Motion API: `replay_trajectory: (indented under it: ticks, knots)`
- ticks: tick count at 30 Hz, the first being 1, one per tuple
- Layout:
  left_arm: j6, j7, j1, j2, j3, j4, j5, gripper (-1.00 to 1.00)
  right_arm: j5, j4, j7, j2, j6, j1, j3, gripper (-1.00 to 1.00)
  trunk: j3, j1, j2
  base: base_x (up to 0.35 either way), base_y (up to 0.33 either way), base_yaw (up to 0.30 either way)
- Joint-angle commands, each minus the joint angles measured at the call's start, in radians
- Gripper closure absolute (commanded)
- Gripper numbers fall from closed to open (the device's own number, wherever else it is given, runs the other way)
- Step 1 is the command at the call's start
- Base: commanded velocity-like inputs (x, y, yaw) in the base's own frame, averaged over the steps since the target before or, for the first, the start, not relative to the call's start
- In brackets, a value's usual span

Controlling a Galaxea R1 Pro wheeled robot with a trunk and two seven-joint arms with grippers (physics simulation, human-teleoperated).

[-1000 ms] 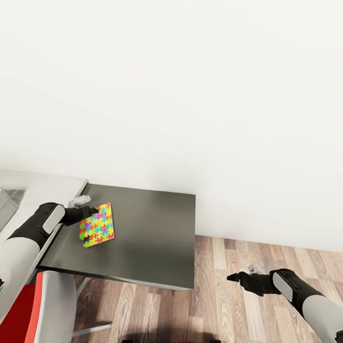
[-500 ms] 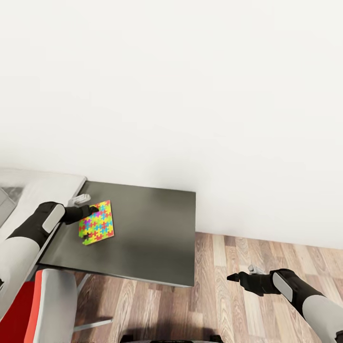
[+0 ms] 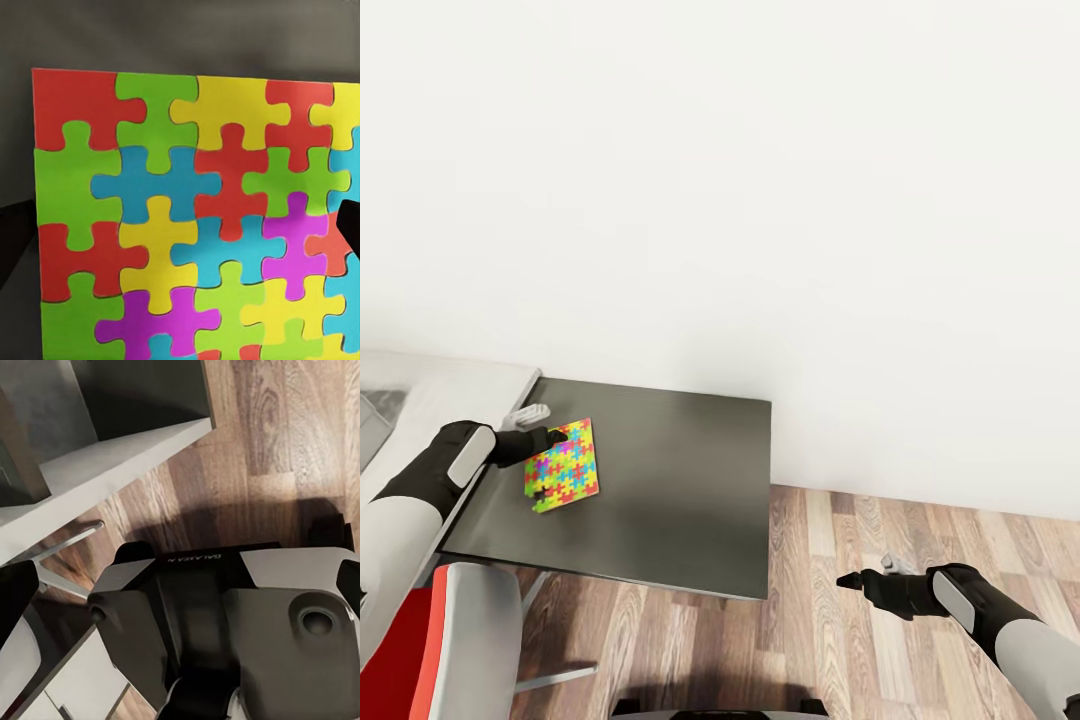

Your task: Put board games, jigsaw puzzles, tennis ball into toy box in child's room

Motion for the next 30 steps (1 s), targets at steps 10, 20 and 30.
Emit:
replay_trajectory:
  ticks: [10, 20, 30]
  knots:
    - [0.004, -0.008, 0.0, -0.002, -0.006, 0.031, -0.006, -1.0, -0.002, -0.001, 0.002, -0.001, 0.004, -0.001, 0.004, -1.0, -0.002, 0.001, -0.001, 0.0, 0.0, 0.0]
    - [0.008, -0.025, 0.0, -0.002, -0.005, 0.031, -0.004, -1.0, -0.002, -0.001, 0.001, -0.001, 0.002, -0.001, 0.004, -1.0, -0.002, 0.001, -0.001, 0.0, 0.0, 0.0]
    - [0.011, -0.114, 0.0, 0.001, -0.006, 0.031, -0.006, -1.0, -0.002, -0.001, 0.001, -0.001, 0.002, -0.001, 0.004, -1.0, -0.002, 0.001, -0.001, 0.0, 0.0, 0.0]
